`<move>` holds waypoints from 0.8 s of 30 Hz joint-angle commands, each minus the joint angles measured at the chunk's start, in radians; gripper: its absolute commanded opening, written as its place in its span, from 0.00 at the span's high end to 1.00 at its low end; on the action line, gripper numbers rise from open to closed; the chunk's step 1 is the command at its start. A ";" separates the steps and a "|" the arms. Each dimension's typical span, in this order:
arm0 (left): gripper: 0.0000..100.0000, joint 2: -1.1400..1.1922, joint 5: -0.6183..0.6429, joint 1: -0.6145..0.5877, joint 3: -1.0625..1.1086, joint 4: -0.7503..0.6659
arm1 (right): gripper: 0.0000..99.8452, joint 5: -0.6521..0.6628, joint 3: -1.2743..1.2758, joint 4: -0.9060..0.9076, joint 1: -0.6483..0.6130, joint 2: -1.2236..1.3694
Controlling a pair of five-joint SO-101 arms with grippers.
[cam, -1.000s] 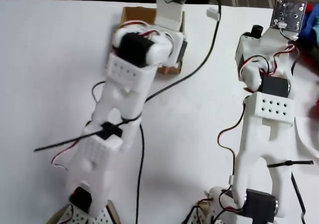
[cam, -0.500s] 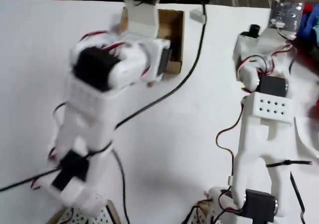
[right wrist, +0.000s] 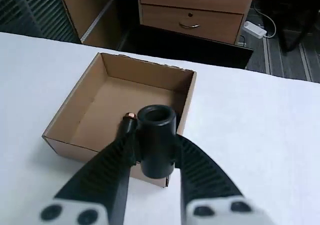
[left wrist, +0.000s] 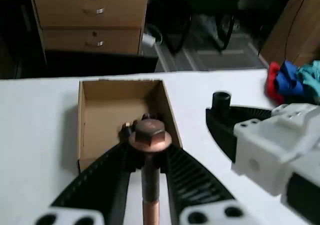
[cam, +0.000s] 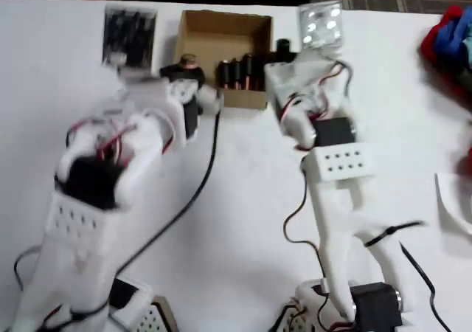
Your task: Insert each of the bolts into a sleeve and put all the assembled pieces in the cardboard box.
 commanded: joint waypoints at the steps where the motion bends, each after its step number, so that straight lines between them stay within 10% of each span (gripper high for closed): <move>1: 0.97 -0.212 0.005 -0.009 0.257 -0.399 | 0.98 -0.003 0.140 -0.321 -0.010 -0.056; 5: 0.97 -0.307 0.003 -0.011 0.470 -0.652 | 0.98 -0.002 0.396 -0.839 -0.012 -0.056; 12: 0.97 -0.316 -0.023 -0.017 0.456 -0.671 | 0.98 0.000 0.812 -1.469 -0.065 -0.050; 24: 0.97 -0.218 -0.031 0.057 0.417 -0.678 | 0.98 0.000 0.861 -1.511 -0.188 0.120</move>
